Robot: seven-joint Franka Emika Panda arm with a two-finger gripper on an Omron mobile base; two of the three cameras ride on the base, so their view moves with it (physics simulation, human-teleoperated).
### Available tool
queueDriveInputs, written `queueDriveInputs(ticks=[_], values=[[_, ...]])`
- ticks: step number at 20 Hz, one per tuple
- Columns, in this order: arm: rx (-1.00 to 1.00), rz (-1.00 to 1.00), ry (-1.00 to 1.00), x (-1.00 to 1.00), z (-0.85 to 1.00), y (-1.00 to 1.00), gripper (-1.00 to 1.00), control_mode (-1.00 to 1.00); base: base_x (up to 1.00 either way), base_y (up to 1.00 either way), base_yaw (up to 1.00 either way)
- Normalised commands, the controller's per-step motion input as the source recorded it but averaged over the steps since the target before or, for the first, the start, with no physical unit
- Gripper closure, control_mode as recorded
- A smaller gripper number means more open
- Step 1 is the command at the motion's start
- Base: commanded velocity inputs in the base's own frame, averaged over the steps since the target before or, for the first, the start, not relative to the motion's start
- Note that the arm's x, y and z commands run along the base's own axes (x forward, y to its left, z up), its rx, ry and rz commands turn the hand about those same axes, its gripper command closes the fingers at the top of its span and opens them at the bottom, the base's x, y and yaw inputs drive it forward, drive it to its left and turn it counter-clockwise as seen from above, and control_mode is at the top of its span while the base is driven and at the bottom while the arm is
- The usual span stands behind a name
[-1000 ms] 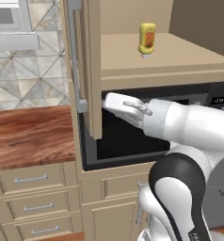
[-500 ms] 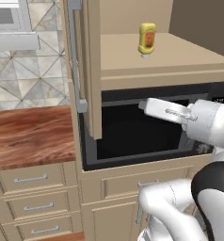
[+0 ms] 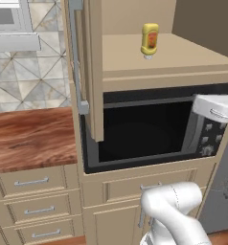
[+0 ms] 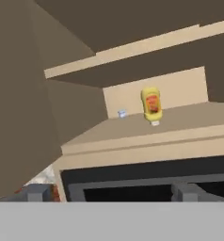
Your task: The dining table condiment station is running low on mustard. Refill the condiment station by opening the cabinet and taking the mustard from the cabinet and placing it on the dining table.
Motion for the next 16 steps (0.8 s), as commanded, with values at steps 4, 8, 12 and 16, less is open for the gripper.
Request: queueDriveInputs(ticks=[4, 8, 12, 16], values=[[-0.27, -0.46, -0.01, 0.16, 0.22, -0.74, -1.00, -1.00, 0.00, 0.00, 0.00], [-0.18, -0.41, 0.00, 0.40, 0.03, -0.70, -1.00, -1.00, 0.00, 0.00, 0.00], [-0.01, -0.11, 0.00, 0.32, 0.02, -0.26, -1.00, -1.00, 0.00, 0.00, 0.00], [0.00, 0.00, 0.00, 0.46, 0.00, -0.13, -1.00, -1.00, 0.00, 0.00, 0.00]])
